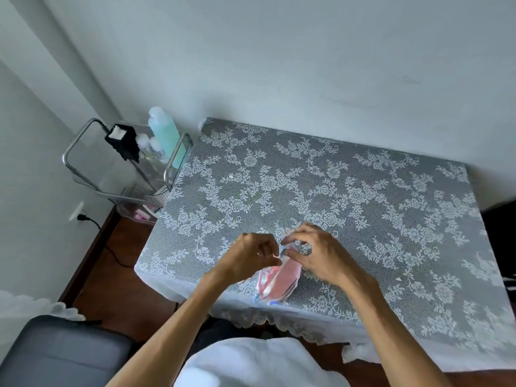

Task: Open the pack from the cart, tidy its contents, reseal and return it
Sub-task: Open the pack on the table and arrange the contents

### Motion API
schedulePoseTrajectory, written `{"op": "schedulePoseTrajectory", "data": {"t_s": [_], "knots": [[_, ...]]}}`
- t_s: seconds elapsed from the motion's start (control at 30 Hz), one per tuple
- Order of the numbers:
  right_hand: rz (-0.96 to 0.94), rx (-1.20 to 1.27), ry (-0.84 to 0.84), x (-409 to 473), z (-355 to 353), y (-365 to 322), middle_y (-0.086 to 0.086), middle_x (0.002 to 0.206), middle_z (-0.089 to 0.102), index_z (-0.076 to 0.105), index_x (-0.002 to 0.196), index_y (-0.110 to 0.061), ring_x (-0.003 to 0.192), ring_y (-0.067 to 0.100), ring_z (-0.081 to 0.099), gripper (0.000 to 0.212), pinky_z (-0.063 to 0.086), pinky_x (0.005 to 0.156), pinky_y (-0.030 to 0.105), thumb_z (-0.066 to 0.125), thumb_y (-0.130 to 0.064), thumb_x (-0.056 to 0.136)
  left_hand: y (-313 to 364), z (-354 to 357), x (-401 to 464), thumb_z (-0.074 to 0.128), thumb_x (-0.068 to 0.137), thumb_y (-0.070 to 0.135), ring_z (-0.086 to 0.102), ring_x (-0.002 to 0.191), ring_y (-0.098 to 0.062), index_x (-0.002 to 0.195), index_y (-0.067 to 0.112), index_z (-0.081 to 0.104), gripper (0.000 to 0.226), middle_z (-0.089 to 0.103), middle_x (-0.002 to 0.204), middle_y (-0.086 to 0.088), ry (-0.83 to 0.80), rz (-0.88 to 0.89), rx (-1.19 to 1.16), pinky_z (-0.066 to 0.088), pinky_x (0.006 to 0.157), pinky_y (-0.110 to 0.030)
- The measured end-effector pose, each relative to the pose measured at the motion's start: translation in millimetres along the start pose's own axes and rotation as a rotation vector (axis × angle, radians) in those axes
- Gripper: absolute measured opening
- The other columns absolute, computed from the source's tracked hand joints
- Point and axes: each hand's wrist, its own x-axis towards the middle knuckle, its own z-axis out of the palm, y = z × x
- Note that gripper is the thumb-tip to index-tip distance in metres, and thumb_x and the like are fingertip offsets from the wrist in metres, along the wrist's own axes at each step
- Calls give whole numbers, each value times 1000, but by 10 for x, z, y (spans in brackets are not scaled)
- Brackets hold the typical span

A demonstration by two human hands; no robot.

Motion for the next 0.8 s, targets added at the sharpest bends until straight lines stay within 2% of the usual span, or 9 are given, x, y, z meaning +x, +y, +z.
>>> {"op": "schedulePoseTrajectory", "data": {"t_s": [0.13,0.23,0.37,0.5,0.63,0.73,0.8], "knots": [[32,-1,-9,8,-22,18,-16,101,61,65,92,-33,94,2,58,11,52,88,30,71,-35,82,-42,-41,-3,81,79,21,67,71,2,91,21,73,14,71,77,15,-41,0,-44,48,64,-8],[58,25,-17,-12,-19,39,-14,100,65,64,91,-34,89,2,61,12,54,84,28,71,-34,82,-115,-86,-29,79,82,19,73,77,-6,91,17,76,10,77,83,8,-94,-86,-111,55,69,-17],[100,87,-37,-33,14,31,-7,89,68,66,91,-26,74,7,65,12,59,68,32,74,-28,82,-116,-102,-35,81,80,17,73,71,-8,87,14,75,10,77,80,3,-78,-81,-101,59,67,-23],[135,84,-24,-59,13,42,-11,83,66,60,80,-28,68,3,64,17,59,65,26,76,-22,81,3,-122,-15,78,83,25,66,67,2,89,22,73,8,73,80,12,20,39,155,55,62,-17],[158,6,-22,-90,23,30,-15,79,62,54,76,-31,63,0,62,26,56,59,18,78,-20,80,60,-71,3,72,88,31,60,67,-1,94,23,74,10,73,87,8,111,179,410,50,57,-18],[199,9,-1,-107,24,44,-20,76,57,55,75,-31,62,-2,60,26,50,54,12,77,-19,80,-13,-65,-5,67,91,34,65,73,-1,107,18,73,23,75,99,3,-7,108,347,52,64,-12],[233,27,8,-116,13,63,-20,76,58,58,76,-28,62,-1,60,21,50,52,13,77,-20,81,-87,-103,-34,67,90,35,64,72,1,106,16,74,25,76,99,3,-97,24,256,49,64,-8]]}}
